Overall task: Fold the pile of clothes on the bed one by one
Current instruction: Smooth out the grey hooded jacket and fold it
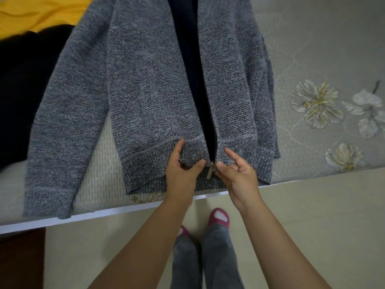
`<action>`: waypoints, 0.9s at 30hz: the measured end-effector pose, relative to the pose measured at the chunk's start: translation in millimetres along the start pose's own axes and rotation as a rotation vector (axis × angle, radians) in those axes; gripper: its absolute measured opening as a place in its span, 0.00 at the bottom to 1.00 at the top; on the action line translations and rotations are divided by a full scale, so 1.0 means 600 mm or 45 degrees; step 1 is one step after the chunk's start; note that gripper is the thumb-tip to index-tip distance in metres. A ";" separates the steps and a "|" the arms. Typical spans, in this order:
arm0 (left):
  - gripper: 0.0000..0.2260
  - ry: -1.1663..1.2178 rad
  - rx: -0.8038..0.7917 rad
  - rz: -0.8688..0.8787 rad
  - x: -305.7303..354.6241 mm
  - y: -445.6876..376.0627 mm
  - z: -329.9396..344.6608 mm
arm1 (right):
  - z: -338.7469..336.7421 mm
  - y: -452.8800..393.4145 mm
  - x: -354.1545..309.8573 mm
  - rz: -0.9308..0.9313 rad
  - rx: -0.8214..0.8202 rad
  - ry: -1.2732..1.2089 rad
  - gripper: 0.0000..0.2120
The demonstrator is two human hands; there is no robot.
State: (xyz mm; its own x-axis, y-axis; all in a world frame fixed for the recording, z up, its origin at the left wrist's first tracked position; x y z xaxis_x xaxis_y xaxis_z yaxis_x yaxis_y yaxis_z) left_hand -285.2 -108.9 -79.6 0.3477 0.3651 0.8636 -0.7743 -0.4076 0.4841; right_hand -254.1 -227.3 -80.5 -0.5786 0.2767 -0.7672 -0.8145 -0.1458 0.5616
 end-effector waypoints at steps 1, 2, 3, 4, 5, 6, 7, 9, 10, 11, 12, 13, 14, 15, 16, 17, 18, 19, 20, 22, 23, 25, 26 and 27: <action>0.29 -0.033 -0.003 0.003 0.000 0.001 -0.001 | 0.001 0.000 0.000 -0.003 0.008 -0.011 0.18; 0.29 -0.052 -0.011 0.002 0.000 0.001 -0.002 | 0.003 0.000 0.000 -0.007 0.015 -0.021 0.18; 0.29 -0.075 -0.033 -0.003 -0.002 0.001 -0.004 | 0.006 0.000 0.001 -0.010 0.022 -0.032 0.18; 0.28 -0.118 -0.061 -0.008 -0.003 0.001 -0.005 | 0.007 0.000 0.002 -0.011 0.029 -0.041 0.17; 0.28 -0.175 -0.087 -0.006 -0.004 0.002 -0.006 | 0.010 -0.001 0.002 -0.013 0.035 -0.040 0.17; 0.28 -0.229 -0.103 -0.003 -0.005 0.003 -0.008 | 0.012 -0.002 0.003 -0.012 0.044 -0.026 0.17; 0.28 -0.268 -0.106 -0.004 -0.007 0.004 -0.010 | 0.014 -0.003 0.004 -0.011 0.052 -0.005 0.17; 0.29 -0.304 -0.119 -0.020 -0.008 0.006 -0.014 | 0.018 -0.006 0.008 -0.004 0.070 0.021 0.16; 0.29 -0.304 -0.140 -0.036 -0.010 0.007 -0.015 | 0.019 -0.008 0.010 0.003 0.081 0.026 0.16; 0.30 -0.312 -0.163 -0.051 -0.011 0.008 -0.016 | 0.020 -0.010 0.012 0.012 0.090 0.030 0.16; 0.30 -0.336 -0.177 -0.062 -0.011 0.008 -0.017 | 0.021 -0.013 0.015 0.021 0.093 0.037 0.16; 0.30 -0.370 -0.183 -0.071 -0.012 0.008 -0.019 | 0.022 -0.015 0.018 0.030 0.091 0.054 0.16; 0.30 -0.400 -0.186 -0.081 -0.012 0.007 -0.022 | 0.022 -0.016 0.021 0.037 0.086 0.083 0.16; 0.31 -0.420 -0.191 -0.096 -0.013 0.006 -0.024 | 0.022 -0.018 0.024 0.042 0.078 0.116 0.16; 0.31 -0.434 -0.199 -0.107 -0.013 0.006 -0.026 | 0.020 -0.018 0.027 0.049 0.073 0.146 0.17; 0.31 -0.448 -0.204 -0.112 -0.014 0.006 -0.027 | 0.017 -0.017 0.029 0.058 0.066 0.171 0.17; 0.31 -0.469 -0.206 -0.110 -0.014 0.006 -0.028 | 0.012 -0.016 0.030 0.066 0.047 0.218 0.17; 0.31 -0.487 -0.203 -0.108 -0.014 0.006 -0.029 | 0.005 -0.014 0.030 0.069 0.012 0.302 0.18; 0.31 -0.491 -0.194 -0.110 -0.014 0.006 -0.029 | -0.002 -0.010 0.029 0.072 -0.044 0.420 0.19; 0.31 -0.470 -0.168 -0.122 -0.014 0.004 -0.030 | -0.012 -0.002 0.028 0.069 -0.181 0.646 0.26; 0.31 -0.466 -0.161 -0.128 -0.014 0.002 -0.030 | -0.013 0.004 0.027 0.053 -0.234 0.753 0.28; 0.31 -0.485 -0.162 -0.131 -0.013 -0.001 -0.029 | -0.011 0.010 0.026 -0.007 -0.264 0.968 0.31; 0.31 -0.495 -0.165 -0.133 -0.013 -0.002 -0.028 | -0.008 0.012 0.025 -0.041 -0.256 1.056 0.31; 0.31 -0.501 -0.169 -0.137 -0.013 -0.003 -0.027 | -0.004 0.012 0.025 -0.076 -0.238 1.133 0.31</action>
State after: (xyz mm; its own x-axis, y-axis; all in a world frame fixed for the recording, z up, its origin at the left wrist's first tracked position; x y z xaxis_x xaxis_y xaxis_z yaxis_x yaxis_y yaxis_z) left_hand -295.0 -97.5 -89.8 0.5854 0.0421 0.8097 -0.7750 -0.2642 0.5741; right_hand -268.7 -226.5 -88.7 -0.2920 -0.5351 -0.7927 -0.7929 -0.3280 0.5135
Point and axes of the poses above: each hand's wrist, its own y-axis away from the middle knuckle, its own z-axis out of the palm, x = y × z, the point moved 3 cm from there along -y, towards the middle knuckle, and after that the axes turned 4 degrees about -x, right-handed, at the moved point
